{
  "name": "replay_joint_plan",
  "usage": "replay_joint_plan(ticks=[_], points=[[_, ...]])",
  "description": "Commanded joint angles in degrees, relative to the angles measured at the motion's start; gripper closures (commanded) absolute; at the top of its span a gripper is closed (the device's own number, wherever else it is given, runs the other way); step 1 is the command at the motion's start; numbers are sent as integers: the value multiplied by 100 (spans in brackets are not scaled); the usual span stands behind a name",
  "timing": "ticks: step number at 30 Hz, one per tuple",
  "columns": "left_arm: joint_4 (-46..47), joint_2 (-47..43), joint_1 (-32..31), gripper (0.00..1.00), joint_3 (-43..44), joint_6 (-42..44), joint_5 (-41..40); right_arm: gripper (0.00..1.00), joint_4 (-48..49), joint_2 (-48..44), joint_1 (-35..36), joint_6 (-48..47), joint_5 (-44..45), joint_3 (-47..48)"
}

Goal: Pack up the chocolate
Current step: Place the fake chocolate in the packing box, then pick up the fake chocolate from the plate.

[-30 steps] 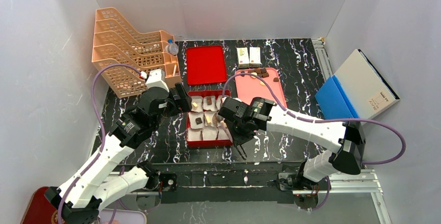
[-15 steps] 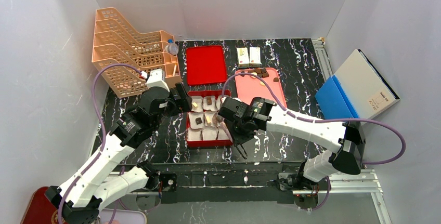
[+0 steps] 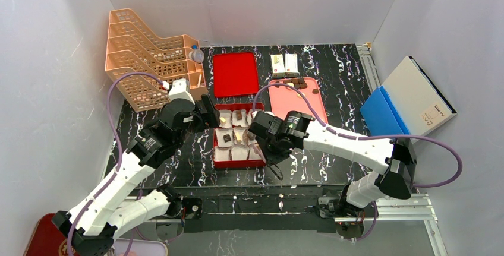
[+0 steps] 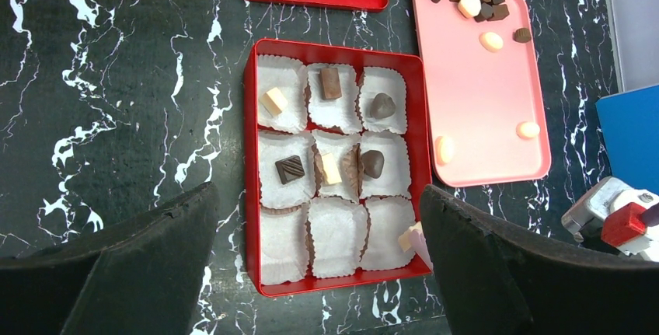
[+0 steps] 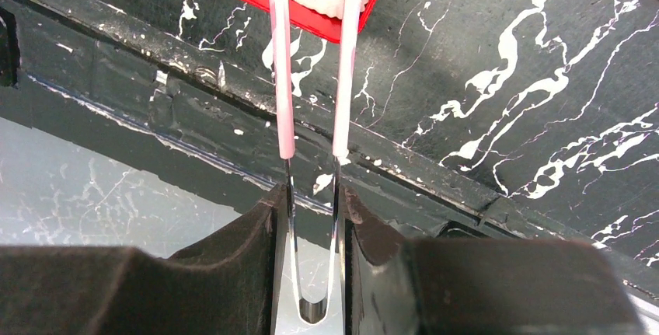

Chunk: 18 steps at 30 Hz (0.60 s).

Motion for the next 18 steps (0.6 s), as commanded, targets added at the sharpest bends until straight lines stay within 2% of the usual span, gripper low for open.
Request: replay_joint_plan(ticks=[1, 18], points=[[-47, 29, -13, 2, 72, -54, -100, 65, 51, 8, 18, -92, 165, 41], [-37, 114, -18, 2, 108, -55, -106, 63, 81, 14, 4, -137, 196, 1]])
